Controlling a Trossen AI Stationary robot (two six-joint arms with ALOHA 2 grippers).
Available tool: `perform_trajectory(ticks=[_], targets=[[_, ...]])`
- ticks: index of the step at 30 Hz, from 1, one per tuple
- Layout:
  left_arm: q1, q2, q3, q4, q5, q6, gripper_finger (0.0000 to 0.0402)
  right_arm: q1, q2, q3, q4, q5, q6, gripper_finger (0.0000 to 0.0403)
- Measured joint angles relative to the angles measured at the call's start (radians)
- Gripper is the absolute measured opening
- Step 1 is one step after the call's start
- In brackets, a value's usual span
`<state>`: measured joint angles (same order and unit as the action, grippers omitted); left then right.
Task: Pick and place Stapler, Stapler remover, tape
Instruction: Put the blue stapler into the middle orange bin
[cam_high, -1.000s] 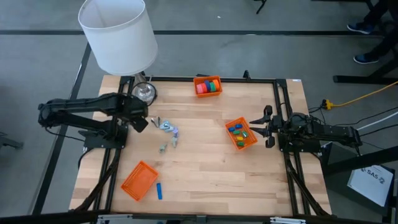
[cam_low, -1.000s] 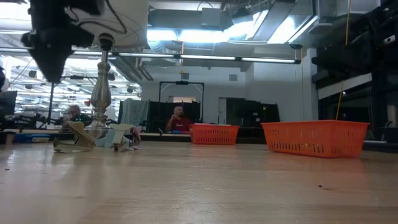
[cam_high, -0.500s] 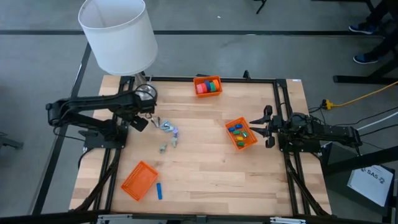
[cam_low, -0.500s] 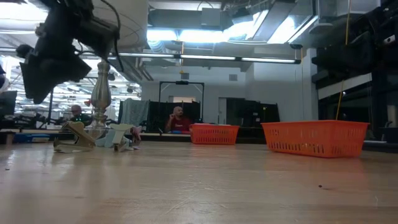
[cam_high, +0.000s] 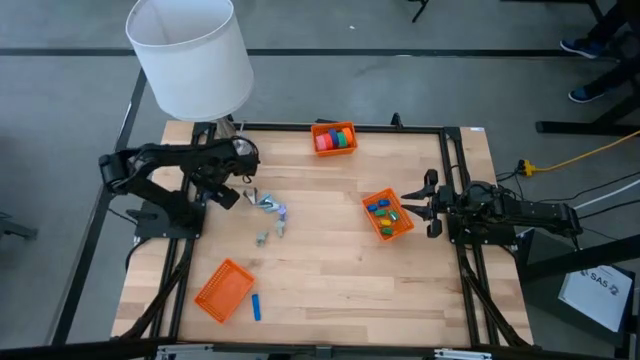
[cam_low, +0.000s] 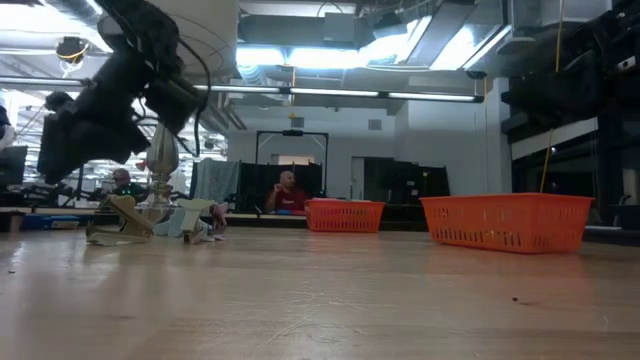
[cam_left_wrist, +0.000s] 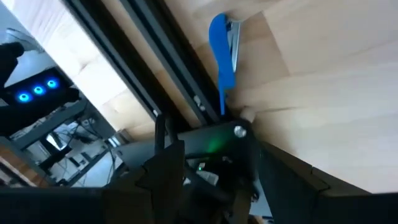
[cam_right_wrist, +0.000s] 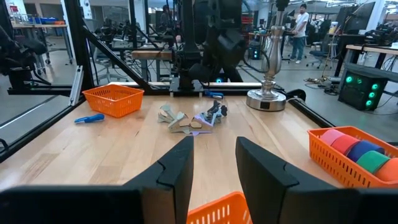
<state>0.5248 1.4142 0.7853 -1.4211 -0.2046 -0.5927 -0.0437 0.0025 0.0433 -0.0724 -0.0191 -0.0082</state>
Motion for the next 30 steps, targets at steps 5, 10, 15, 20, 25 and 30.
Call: perform_trajectory(ticks=[5,10,15,20,25,30], targets=[[0.045,0.08,0.0,0.048,0.019,0.067,0.0194,0.0,0.0,0.0,0.0,0.0,0.0,0.0124],[0.09,0.157,0.0,0.047,0.022,0.095,0.0194,0.0,0.0,0.0,0.0,0.0,0.0,0.0124],[0.121,0.214,-0.006,0.126,-0.007,0.172,0.0194,0.0,0.0,0.0,0.0,0.0,0.0,0.0124],[0.151,0.26,-0.024,0.175,-0.014,0.199,0.0194,0.0,0.0,0.0,0.0,0.0,0.0,0.0124],[0.187,0.297,-0.057,0.216,-0.051,0.241,0.0194,0.0,0.0,0.0,0.0,0.0,0.0,0.0124],[0.209,0.298,-0.083,0.261,-0.06,0.287,0.0194,0.0,0.0,0.0,0.0,0.0,0.0,0.0124]])
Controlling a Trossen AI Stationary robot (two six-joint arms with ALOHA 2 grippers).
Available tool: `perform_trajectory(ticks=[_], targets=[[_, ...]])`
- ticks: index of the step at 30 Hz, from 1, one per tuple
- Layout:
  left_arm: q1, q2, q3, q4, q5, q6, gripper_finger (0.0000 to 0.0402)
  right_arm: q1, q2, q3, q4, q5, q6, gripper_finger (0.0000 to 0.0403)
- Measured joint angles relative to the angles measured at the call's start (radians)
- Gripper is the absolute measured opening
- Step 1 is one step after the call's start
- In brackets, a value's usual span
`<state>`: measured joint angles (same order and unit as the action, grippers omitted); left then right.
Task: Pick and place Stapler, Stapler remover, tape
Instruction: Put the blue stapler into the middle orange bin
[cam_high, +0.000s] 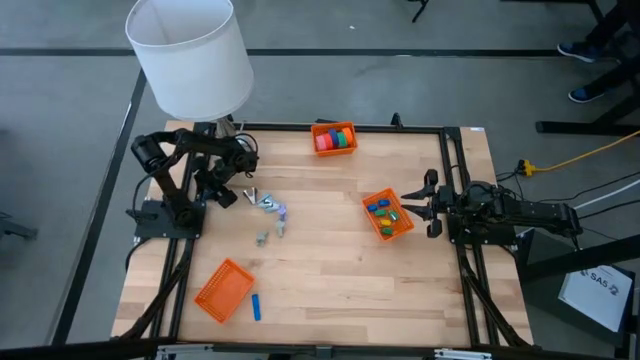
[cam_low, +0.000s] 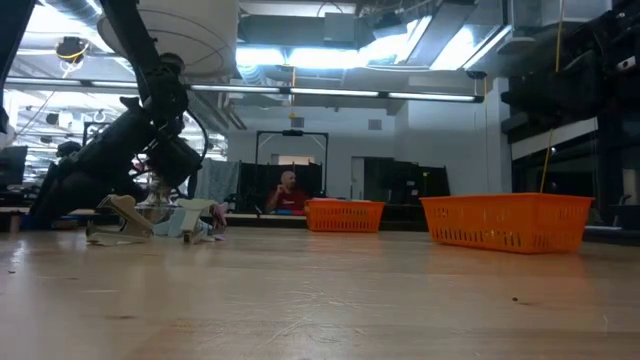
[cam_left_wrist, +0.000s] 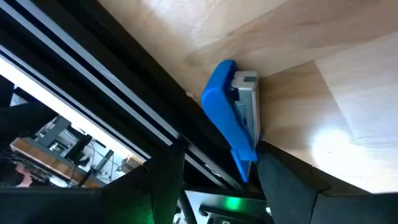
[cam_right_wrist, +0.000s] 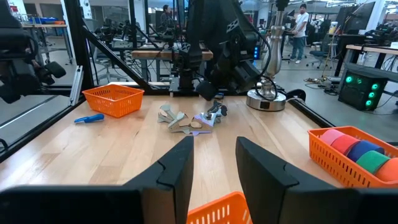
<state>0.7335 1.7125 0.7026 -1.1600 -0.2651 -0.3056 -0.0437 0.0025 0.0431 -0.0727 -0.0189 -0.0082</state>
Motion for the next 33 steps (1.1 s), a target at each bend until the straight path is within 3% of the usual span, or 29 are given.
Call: perform_trajectory(ticks=[27,33], targets=[[-0.138,-0.001,0.011,0.026,-0.006,-0.1,0.0193,0.0,0.0,0.0,0.0,0.0,0.0,0.0124],[-0.139,-0.001,0.011,0.038,-0.004,-0.01,0.0193,0.0,0.0,0.0,0.0,0.0,0.0,0.0124]])
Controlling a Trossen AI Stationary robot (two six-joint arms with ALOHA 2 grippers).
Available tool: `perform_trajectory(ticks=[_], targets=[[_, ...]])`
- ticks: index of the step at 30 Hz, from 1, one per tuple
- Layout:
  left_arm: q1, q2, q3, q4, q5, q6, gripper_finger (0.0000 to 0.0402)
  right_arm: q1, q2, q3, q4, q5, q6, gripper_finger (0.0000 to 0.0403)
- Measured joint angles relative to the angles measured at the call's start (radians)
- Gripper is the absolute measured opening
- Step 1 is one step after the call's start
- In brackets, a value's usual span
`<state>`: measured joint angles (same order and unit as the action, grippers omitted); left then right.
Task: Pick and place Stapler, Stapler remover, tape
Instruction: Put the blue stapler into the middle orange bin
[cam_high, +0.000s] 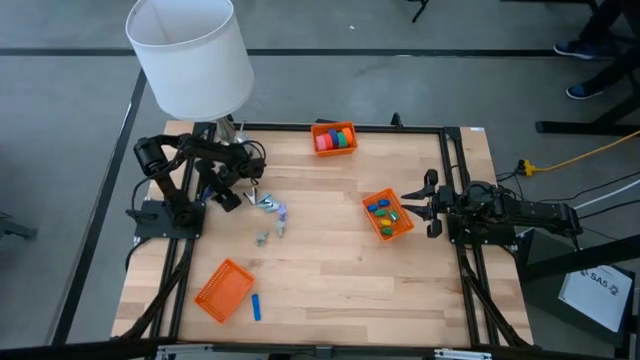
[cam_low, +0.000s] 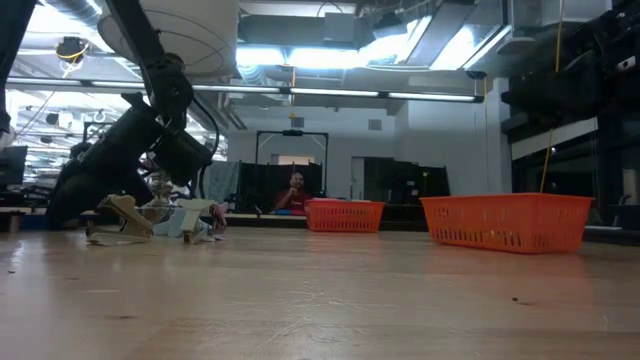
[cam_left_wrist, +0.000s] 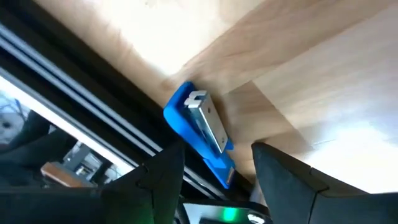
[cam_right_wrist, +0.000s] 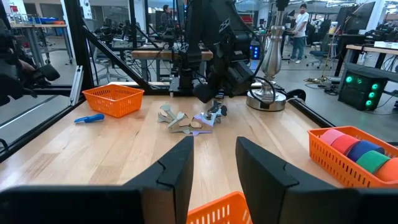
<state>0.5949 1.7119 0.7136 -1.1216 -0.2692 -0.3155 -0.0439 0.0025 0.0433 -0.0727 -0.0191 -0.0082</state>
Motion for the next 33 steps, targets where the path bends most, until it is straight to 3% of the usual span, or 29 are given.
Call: perform_trajectory(ticks=[7,14,26,33], targets=[[0.085,-0.002,0.002,0.015,0.074,0.078,0.0183,0.0,0.0,0.0,0.0,0.0,0.0,0.0124],[0.156,-0.002,0.002,0.022,0.136,0.094,0.0141,0.0,0.0,0.0,0.0,0.0,0.0,0.0124],[0.028,0.002,0.0,0.026,0.104,0.09,0.0063,0.0,0.0,0.0,0.0,0.0,0.0,0.0124],[-0.048,0.003,0.087,0.041,0.081,0.091,0.004,0.0,0.0,0.0,0.0,0.0,0.0,0.0124]])
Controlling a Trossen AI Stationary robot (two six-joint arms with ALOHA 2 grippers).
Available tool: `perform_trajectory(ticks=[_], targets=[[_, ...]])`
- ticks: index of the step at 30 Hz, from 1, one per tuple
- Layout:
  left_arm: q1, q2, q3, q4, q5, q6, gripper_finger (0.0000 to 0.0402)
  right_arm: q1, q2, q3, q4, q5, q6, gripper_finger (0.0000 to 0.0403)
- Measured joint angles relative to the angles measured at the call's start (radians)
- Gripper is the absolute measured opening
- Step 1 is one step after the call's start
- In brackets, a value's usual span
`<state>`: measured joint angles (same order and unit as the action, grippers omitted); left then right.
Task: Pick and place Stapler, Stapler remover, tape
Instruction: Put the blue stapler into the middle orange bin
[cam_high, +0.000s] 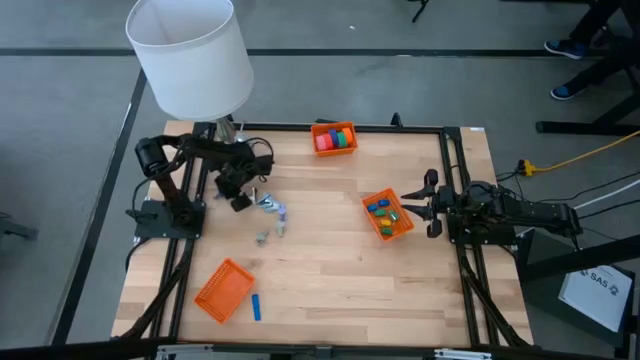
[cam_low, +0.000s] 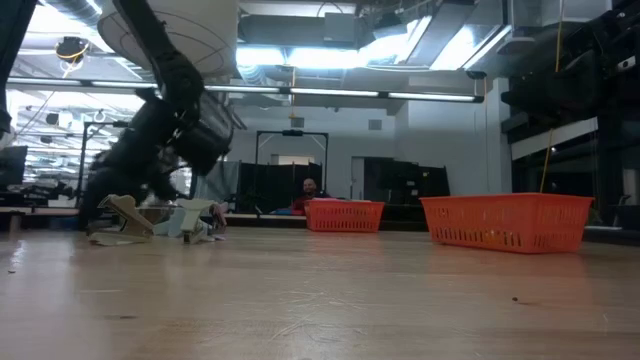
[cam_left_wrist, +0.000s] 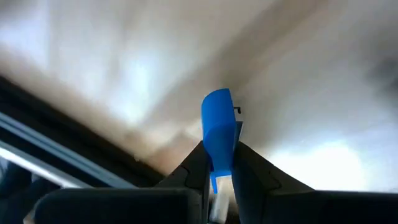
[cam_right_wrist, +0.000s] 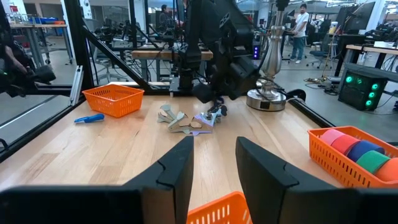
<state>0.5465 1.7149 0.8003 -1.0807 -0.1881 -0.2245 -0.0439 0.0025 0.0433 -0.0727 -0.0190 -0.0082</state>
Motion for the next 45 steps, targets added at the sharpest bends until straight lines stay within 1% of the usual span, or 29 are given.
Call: perform_trajectory(ticks=[5,10,15,20,27,32,34,36,39,45], targets=[[-0.067,-0.012,0.094,0.039,-0.026,0.031,0.0049,0.0,0.0,0.0,0.0,0.0,0.0,0.0124],[-0.145,-0.054,0.176,0.068,-0.043,0.062,0.0043,0.0,0.0,0.0,0.0,0.0,0.0,0.0124],[-0.218,-0.096,0.233,0.117,-0.049,0.056,0.0046,0.0,0.0,0.0,0.0,0.0,0.0,0.0124],[-0.304,-0.111,0.285,0.182,-0.049,0.079,0.0044,0.0,0.0,0.0,0.0,0.0,0.0,0.0124],[-0.392,-0.112,0.339,0.339,-0.053,0.082,0.0044,0.0,0.0,0.0,0.0,0.0,0.0,0.0124],[-0.427,-0.112,0.377,0.451,-0.054,0.084,0.0044,0.0,0.0,0.0,0.0,0.0,0.0,0.0124],[-0.44,-0.111,0.385,0.508,-0.054,0.108,0.0044,0.0,0.0,0.0,0.0,0.0,0.0,0.0124],[-0.452,-0.095,0.404,0.555,-0.056,0.133,0.0043,0.0,0.0,0.0,0.0,0.0,0.0,0.0124],[-0.468,-0.052,0.453,0.582,-0.056,0.156,0.0043,0.0,0.0,0.0,0.0,0.0,0.0,0.0124],[-0.487,0.078,0.599,0.629,-0.059,0.203,0.0045,0.0,0.0,0.0,0.0,0.0,0.0,0.0124]])
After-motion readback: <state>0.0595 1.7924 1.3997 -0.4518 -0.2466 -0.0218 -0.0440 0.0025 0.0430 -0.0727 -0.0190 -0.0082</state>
